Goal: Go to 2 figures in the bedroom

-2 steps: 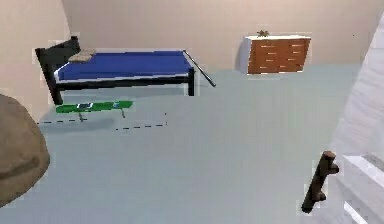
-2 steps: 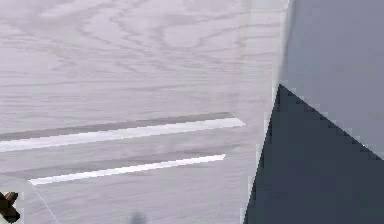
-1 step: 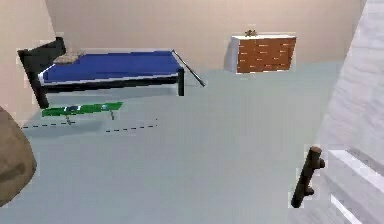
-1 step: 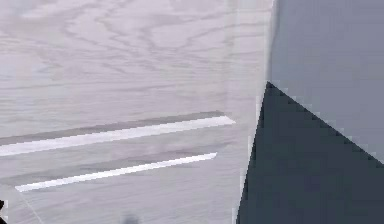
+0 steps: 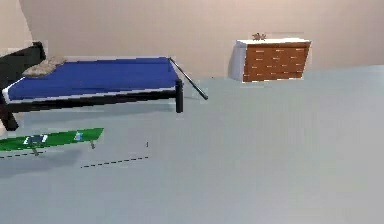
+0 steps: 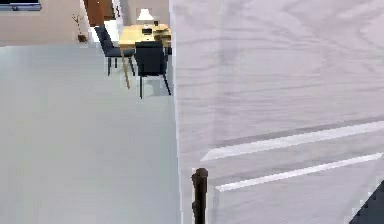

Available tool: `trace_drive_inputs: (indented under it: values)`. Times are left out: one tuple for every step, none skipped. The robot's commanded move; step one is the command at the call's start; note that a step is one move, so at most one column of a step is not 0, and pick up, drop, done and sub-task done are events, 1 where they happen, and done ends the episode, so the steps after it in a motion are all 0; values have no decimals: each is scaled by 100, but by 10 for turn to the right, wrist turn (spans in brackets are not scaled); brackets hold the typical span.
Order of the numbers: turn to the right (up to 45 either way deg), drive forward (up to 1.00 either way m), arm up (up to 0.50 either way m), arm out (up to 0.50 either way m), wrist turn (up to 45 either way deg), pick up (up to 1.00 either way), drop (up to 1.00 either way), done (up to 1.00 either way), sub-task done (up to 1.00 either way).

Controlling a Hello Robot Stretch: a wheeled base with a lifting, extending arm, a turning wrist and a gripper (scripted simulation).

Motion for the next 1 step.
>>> trace_drive_inputs:
  values:
    - [450, 0, 0, 0, 0, 0, 0, 0, 0]
